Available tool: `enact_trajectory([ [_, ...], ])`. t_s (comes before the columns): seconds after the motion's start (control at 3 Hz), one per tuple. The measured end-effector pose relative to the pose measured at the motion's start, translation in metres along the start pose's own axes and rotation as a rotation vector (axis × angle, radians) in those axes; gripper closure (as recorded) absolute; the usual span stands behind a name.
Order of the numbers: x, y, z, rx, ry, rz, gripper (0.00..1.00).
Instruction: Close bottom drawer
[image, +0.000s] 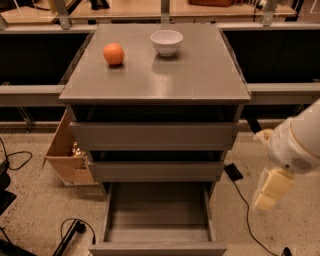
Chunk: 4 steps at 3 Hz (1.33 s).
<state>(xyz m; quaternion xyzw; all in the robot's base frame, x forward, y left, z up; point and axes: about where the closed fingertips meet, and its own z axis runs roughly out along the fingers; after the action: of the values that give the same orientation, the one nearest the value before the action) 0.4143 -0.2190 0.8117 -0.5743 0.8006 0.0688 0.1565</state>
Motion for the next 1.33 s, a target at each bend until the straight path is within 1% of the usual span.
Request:
enact_trajectory([
  [0.33, 0.029, 0.028, 0.06, -0.064, -0.043, 0.037, 0.0],
  [0.67, 0.044, 0.047, 0.101, -0.134, -0.086, 0.061, 0.0],
  [1.0, 0.047, 0.047, 0.108, -0.144, -0.089, 0.07, 0.0],
  [1.33, 0.07, 0.05, 0.161, -0.226, -0.108, 0.143, 0.0],
])
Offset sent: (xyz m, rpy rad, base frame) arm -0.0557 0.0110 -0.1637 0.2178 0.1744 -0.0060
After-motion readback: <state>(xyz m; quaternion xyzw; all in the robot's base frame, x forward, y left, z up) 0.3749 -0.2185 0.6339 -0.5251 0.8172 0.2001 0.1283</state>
